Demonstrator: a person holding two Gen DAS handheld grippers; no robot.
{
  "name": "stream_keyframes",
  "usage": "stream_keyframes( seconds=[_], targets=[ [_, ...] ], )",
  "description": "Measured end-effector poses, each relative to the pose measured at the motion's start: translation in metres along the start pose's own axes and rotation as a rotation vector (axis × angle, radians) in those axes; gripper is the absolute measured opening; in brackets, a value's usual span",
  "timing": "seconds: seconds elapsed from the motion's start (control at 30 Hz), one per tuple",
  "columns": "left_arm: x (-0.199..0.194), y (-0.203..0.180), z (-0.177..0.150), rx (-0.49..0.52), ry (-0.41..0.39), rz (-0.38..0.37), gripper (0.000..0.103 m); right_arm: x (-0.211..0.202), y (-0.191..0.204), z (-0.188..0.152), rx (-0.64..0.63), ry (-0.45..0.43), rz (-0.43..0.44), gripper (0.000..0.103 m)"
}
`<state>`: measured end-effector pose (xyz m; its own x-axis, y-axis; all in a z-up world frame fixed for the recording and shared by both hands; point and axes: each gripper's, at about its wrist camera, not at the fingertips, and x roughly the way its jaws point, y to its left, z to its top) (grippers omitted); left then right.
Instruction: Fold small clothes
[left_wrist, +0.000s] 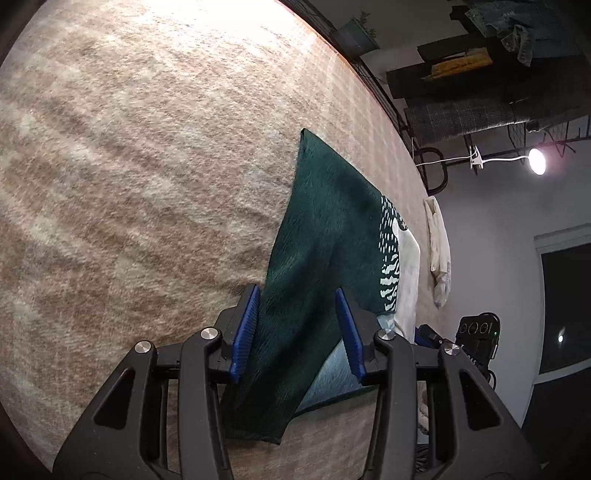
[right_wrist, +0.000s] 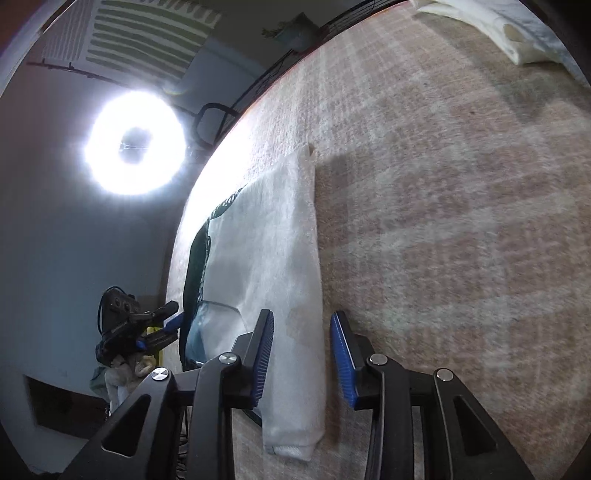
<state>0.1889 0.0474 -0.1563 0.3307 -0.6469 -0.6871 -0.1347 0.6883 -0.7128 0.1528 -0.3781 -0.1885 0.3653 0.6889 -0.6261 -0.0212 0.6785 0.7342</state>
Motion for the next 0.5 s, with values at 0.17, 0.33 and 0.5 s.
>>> stream_keyframes(
  seconds=[0.17,0.33,0.5],
  targets=[
    [0.010,-0.008,0.006,0.011,-0.006,-0.004,0.043,0.016,0.006,0.007,0.000,0.004,0.026,0.031],
    [0.022,-0.021,0.009,0.043,-0.012,0.009,0.043,0.030,0.014,0.014,0.011,0.002,0.040,0.029],
    [0.031,-0.032,0.010,0.078,-0.034,0.057,0.035,0.048,0.032,0.019,-0.009,0.002,0.009,0.021]
  ],
)
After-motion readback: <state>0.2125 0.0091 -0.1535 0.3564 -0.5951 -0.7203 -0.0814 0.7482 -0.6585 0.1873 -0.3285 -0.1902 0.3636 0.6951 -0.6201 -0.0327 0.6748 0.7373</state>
